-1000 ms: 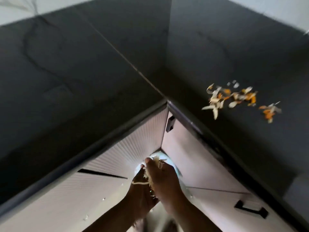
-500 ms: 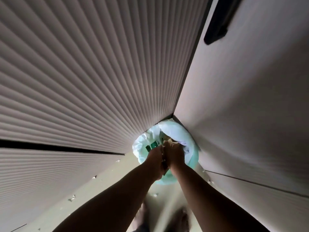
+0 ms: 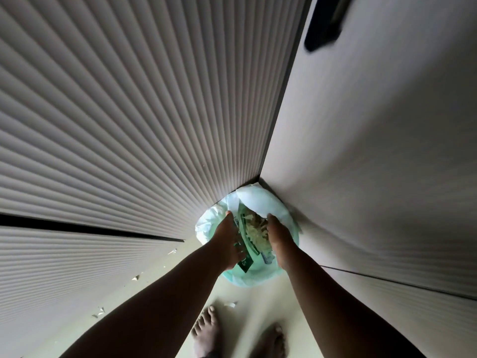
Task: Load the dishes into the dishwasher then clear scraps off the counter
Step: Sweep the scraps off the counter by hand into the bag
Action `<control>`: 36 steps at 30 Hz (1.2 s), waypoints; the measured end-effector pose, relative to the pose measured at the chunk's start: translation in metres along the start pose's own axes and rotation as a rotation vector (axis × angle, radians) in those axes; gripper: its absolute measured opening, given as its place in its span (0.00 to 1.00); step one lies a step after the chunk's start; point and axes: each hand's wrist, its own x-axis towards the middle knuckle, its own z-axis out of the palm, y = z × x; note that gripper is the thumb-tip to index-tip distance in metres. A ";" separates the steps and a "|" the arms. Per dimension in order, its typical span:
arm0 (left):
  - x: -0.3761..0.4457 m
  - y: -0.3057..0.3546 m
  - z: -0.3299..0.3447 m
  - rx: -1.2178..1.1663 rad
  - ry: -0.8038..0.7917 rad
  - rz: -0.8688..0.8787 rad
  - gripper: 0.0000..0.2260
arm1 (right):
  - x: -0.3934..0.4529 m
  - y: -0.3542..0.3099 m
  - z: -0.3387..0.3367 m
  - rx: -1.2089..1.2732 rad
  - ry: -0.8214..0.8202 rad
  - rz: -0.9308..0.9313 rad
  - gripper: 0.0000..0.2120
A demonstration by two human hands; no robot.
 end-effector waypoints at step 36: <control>-0.498 0.168 0.107 2.055 0.204 1.309 0.52 | -0.492 -0.168 -0.270 -0.735 0.704 -0.509 0.66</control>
